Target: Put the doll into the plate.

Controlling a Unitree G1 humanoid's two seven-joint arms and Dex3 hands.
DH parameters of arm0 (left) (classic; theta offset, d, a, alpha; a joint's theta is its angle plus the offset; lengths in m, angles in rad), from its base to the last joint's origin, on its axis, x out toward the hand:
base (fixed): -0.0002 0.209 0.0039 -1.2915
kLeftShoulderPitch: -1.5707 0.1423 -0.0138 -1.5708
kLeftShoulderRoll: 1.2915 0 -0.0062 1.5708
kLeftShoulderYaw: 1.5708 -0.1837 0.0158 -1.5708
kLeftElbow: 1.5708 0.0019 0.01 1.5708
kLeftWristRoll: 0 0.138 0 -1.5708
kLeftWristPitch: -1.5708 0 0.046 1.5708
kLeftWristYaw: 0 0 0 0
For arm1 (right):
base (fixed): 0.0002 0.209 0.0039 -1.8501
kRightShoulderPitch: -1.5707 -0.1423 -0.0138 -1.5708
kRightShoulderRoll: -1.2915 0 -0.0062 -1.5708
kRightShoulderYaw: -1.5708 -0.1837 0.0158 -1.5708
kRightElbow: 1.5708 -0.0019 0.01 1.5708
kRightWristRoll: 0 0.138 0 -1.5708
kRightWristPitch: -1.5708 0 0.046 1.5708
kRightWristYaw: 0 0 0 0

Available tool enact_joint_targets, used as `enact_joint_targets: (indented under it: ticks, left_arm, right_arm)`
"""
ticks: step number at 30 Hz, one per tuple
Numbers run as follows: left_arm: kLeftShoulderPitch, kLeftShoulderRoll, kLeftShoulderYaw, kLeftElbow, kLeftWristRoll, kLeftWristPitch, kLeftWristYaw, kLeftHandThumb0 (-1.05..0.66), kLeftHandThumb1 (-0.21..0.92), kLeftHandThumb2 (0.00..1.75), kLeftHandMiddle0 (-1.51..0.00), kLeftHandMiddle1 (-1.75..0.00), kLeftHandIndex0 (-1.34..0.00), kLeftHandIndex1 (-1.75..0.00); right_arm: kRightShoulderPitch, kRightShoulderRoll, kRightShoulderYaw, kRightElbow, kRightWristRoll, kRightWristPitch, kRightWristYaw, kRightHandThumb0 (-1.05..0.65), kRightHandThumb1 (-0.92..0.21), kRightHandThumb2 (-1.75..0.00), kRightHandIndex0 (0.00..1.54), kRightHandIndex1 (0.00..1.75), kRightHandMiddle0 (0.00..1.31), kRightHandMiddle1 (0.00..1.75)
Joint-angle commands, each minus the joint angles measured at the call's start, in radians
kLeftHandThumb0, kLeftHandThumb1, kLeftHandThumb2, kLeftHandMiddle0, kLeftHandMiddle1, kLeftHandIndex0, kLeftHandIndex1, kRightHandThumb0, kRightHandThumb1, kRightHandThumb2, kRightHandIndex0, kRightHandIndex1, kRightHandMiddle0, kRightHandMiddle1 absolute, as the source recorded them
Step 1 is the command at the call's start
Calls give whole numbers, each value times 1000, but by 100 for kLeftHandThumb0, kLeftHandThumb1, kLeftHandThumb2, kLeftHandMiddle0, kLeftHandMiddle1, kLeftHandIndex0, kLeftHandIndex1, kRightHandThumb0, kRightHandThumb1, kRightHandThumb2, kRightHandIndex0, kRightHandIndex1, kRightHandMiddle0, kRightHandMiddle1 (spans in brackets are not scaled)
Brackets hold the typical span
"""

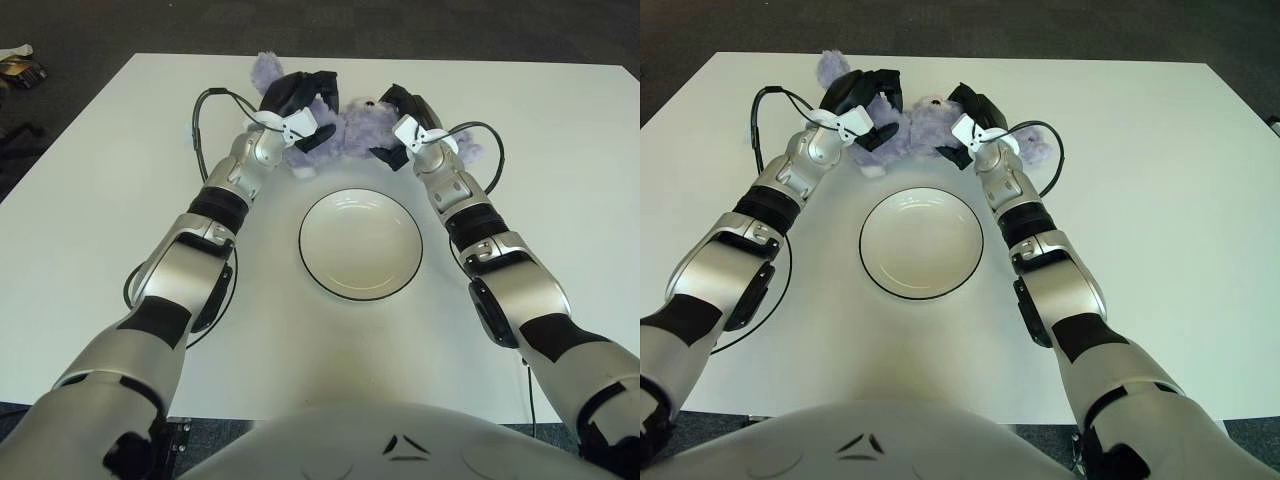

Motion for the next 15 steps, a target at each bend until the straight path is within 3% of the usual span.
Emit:
enact_joint_targets:
  ticks: [1,5,15]
  left_arm:
    - [30,25,25,-64,-21,15,-34,54,14,153,-75,-175,-94,-175]
    - [50,34,45,-122,-46,12,-72,54,14,153,-75,-175,-94,-175]
    - [90,43,64,-241,-40,53,-100,55,13,155,-77,-175,-98,-175]
  right_arm:
    - [33,-21,-32,-108,22,46,24,1,4,-164,86,150,78,175]
    - [65,-23,-48,-202,20,92,38,1,8,-161,97,128,82,175]
    - [110,-33,-52,-355,0,180,74,1,9,-160,101,123,83,175]
